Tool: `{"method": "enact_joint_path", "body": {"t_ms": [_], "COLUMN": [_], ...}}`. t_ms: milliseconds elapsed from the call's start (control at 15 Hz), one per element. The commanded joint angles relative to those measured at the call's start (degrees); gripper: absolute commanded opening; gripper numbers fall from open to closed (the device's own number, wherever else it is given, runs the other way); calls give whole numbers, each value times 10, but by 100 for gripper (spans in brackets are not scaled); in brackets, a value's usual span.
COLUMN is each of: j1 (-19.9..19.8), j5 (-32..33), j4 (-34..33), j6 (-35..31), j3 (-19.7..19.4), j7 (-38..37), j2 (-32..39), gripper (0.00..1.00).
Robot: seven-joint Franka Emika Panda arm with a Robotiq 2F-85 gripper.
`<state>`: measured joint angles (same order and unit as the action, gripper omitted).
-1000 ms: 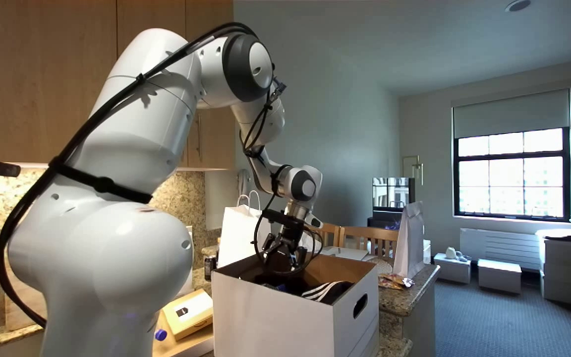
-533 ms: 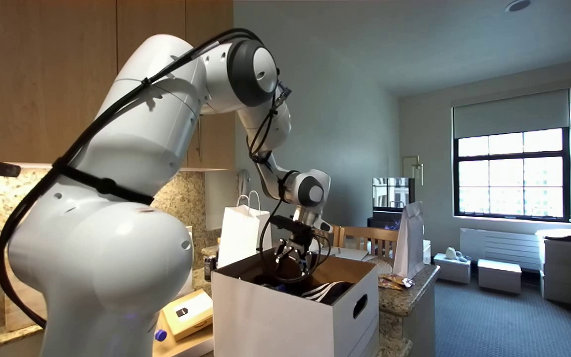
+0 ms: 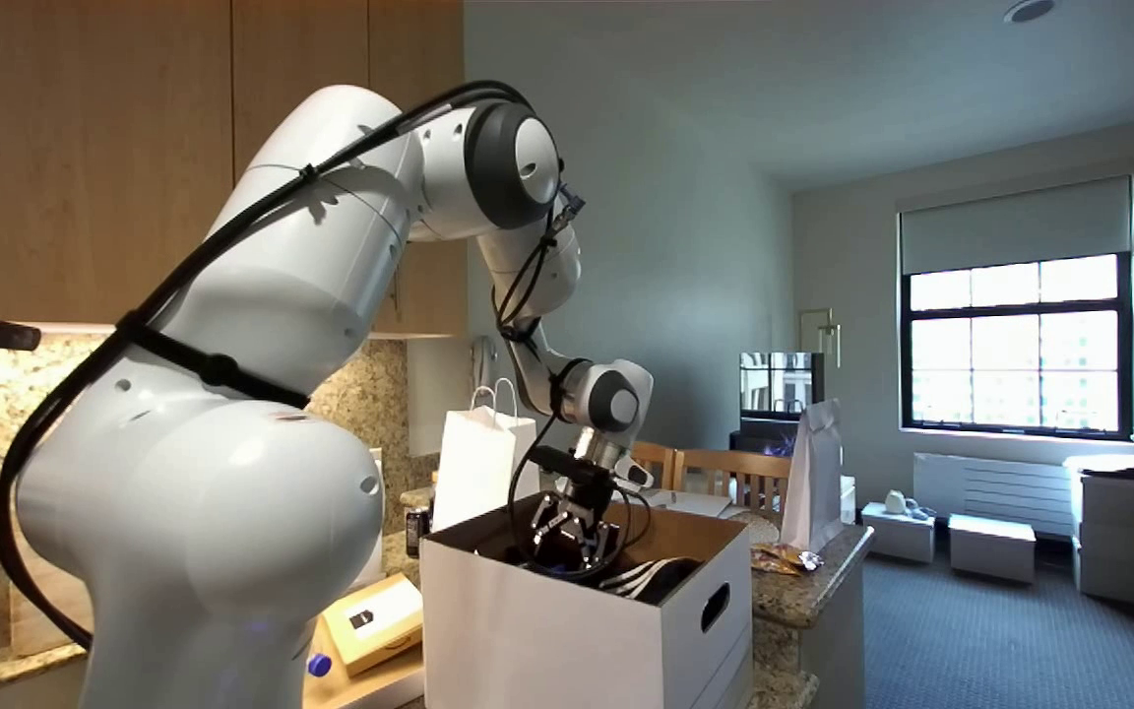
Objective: Remove three empty water bottles from the white storage box
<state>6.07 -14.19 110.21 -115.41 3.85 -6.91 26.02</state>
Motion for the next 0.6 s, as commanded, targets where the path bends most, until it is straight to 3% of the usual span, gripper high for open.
{"method": "enact_joint_path", "body": {"t_ms": [0, 67, 133, 200, 400, 533], "j1": [-1, 1, 3, 4, 6, 7], "j5": [12, 14, 18, 20, 27, 29], "j4": [14, 15, 16, 17, 13, 12], "j6": [35, 40, 39, 34, 24, 17], "j3": [11, 12, 14, 15, 15, 15], "j7": [21, 23, 26, 28, 25, 24], "j2": [-5, -4, -4, -5, -3, -4], "gripper": [100, 100, 75, 74, 57, 54]}}
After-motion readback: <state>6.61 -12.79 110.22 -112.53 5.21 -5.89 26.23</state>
